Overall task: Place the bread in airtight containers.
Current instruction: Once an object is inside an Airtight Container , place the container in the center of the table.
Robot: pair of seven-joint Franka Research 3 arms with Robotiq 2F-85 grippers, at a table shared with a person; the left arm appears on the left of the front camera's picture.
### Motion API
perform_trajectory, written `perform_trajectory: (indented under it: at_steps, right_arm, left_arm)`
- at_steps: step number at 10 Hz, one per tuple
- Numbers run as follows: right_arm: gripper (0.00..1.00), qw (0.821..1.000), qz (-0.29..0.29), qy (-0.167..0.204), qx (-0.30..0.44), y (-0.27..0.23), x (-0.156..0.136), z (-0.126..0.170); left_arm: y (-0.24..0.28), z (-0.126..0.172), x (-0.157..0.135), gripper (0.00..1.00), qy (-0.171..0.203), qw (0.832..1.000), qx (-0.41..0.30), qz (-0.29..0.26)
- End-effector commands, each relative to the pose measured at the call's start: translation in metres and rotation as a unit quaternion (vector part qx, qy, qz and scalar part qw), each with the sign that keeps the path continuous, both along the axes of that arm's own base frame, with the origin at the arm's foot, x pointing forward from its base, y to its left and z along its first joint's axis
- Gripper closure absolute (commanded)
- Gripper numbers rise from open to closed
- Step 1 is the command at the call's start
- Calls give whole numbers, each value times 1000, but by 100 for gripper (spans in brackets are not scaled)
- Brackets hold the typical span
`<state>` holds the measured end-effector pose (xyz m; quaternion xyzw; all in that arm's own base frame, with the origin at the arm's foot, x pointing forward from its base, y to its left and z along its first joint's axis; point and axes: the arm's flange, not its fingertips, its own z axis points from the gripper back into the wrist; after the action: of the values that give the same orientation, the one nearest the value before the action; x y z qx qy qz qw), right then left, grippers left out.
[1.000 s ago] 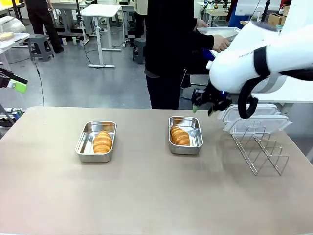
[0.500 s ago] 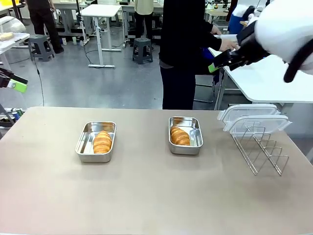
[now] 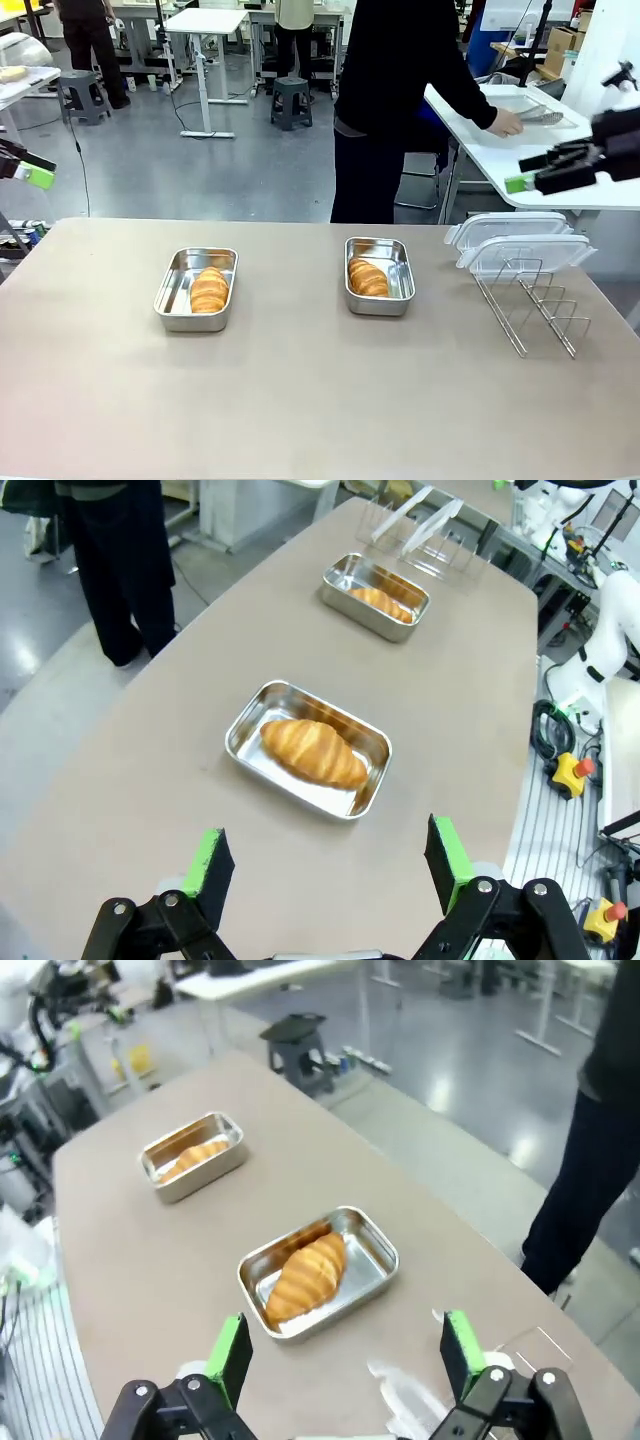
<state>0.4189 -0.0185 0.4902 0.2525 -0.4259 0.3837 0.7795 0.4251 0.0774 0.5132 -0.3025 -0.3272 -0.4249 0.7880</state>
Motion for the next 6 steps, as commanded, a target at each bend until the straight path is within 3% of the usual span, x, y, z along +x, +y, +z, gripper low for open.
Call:
perform_trajectory:
  at_steps: [1, 3, 4, 6]
  right_arm:
    - [0, 999, 33, -15, 10, -13, 17, -7]
    - [0, 998, 59, -30, 3, -22, 16, -7]
    - [0, 999, 32, -18, 11, -22, 3, -8]
    - [0, 999, 32, -18, 11, -22, 3, -8]
  left_arm:
    - [0, 0, -1, 0, -6, 1000, -2, -7]
    - [0, 0, -1, 0, -6, 1000, -2, -7]
    - [0, 0, -1, 0, -6, 1000, -2, -7]
    - [0, 0, -1, 0, -6, 1000, -2, -7]
